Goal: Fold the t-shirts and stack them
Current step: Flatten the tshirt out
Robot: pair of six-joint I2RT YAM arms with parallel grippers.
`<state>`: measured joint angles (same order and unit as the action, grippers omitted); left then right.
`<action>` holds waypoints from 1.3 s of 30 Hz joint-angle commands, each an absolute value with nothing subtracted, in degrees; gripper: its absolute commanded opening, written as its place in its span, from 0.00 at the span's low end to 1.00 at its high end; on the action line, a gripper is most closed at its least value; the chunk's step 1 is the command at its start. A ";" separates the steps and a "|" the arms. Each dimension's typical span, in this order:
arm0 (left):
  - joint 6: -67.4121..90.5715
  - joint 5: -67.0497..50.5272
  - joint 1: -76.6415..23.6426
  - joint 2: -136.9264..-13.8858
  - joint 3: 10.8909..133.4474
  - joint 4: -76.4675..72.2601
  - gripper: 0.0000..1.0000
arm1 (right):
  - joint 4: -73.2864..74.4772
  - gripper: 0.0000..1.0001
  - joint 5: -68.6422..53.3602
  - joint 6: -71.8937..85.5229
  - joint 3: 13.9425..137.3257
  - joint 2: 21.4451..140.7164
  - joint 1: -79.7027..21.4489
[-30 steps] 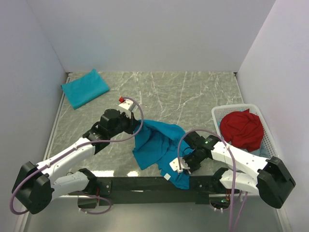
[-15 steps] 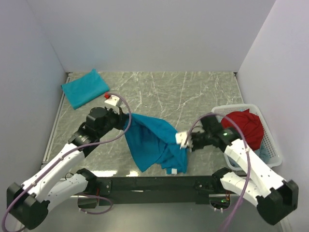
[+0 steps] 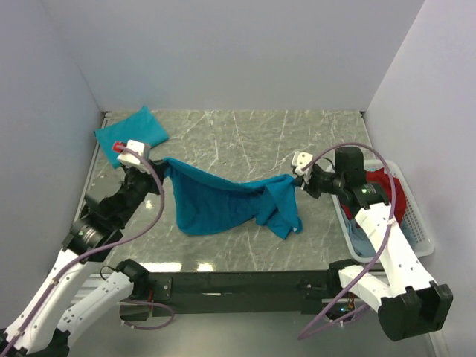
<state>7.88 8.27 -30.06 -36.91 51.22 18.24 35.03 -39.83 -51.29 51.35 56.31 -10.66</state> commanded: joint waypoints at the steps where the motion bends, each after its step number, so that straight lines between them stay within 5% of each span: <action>1: 5.36 11.78 -29.79 -34.46 55.98 19.68 0.00 | 29.53 0.00 -42.45 -46.14 56.06 55.20 -9.67; 19: -3.69 17.84 -29.79 -35.07 66.27 17.50 0.00 | 29.97 0.00 -50.97 -36.57 77.33 60.98 -7.91; 39: -2.20 12.74 -29.79 -29.00 69.17 13.54 0.00 | 42.20 0.00 -62.94 -39.04 87.10 58.36 -7.91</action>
<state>-3.27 11.86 -30.06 -28.84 67.61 17.72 42.24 -60.38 -41.39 83.35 59.59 -8.29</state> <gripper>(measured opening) 0.013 0.009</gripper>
